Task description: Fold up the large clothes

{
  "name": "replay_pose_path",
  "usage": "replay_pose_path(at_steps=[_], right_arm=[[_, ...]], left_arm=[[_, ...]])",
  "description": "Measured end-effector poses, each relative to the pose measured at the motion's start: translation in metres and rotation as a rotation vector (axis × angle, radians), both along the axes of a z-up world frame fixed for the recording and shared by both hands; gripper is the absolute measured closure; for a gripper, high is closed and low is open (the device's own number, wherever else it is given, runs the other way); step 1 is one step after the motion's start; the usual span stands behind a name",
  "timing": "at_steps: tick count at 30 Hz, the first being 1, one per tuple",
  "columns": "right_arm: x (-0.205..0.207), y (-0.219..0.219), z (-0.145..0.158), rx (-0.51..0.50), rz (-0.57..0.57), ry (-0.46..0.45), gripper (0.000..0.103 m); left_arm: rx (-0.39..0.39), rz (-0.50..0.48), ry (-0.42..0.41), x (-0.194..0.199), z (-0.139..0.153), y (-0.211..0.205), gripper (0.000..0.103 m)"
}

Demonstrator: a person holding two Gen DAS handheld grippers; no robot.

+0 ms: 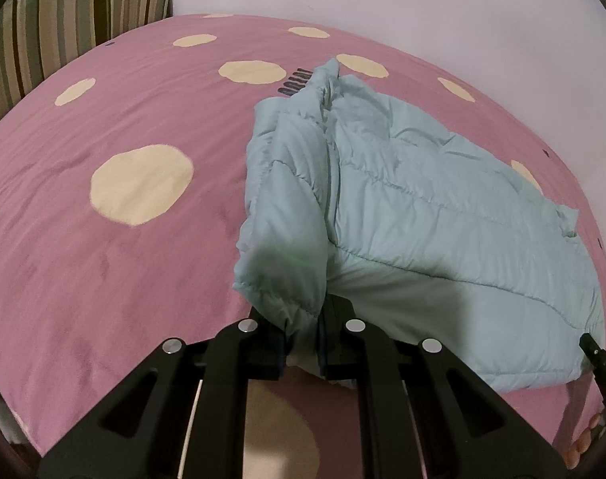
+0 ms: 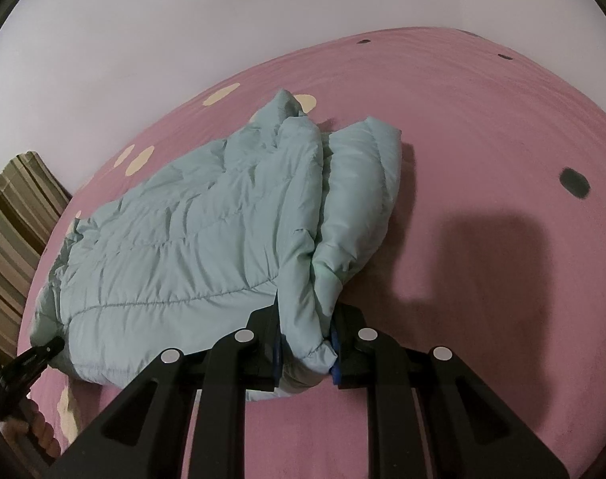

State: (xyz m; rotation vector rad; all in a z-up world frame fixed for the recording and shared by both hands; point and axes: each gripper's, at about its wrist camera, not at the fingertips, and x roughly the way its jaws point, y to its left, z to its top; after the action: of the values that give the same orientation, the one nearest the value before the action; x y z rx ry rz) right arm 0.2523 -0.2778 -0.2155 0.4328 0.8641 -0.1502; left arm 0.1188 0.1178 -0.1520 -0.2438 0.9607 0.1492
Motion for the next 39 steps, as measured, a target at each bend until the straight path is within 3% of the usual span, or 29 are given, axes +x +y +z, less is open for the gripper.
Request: replay_pose_path(at_steps=[10,20,23,25,27,30,35,39], right_arm=[[0.005,-0.002,0.000,0.036,0.010,0.021,0.086],[0.035,0.000,-0.003,-0.033,0.025,0.044,0.080],[0.050,-0.001,0.001,-0.064,0.026,0.044,0.076],[0.056,-0.001,0.004,-0.082,0.024,0.042,0.073],[0.062,-0.002,0.008,-0.100,0.022,0.041,0.071],[0.066,-0.005,0.013,-0.115,0.012,0.038,0.068],[0.064,-0.008,0.026,-0.187,-0.025,0.022,0.059],[0.059,-0.014,0.033,-0.211,-0.044,0.004,0.059]], left_arm=[[-0.015,-0.018,-0.002,-0.041,-0.001,0.008,0.092],[0.006,-0.031,0.007,-0.056,-0.003,0.009,0.088],[0.034,-0.033,0.011,-0.056,-0.001,0.008,0.080],[0.042,-0.032,0.012,-0.059,0.000,0.010,0.069],[0.042,-0.025,0.013,-0.062,0.003,0.013,0.049],[0.048,-0.027,0.016,-0.069,0.008,0.017,0.037],[0.062,-0.025,0.015,-0.080,0.017,0.030,0.027],[0.143,0.022,0.049,-0.084,0.013,0.052,0.026]])
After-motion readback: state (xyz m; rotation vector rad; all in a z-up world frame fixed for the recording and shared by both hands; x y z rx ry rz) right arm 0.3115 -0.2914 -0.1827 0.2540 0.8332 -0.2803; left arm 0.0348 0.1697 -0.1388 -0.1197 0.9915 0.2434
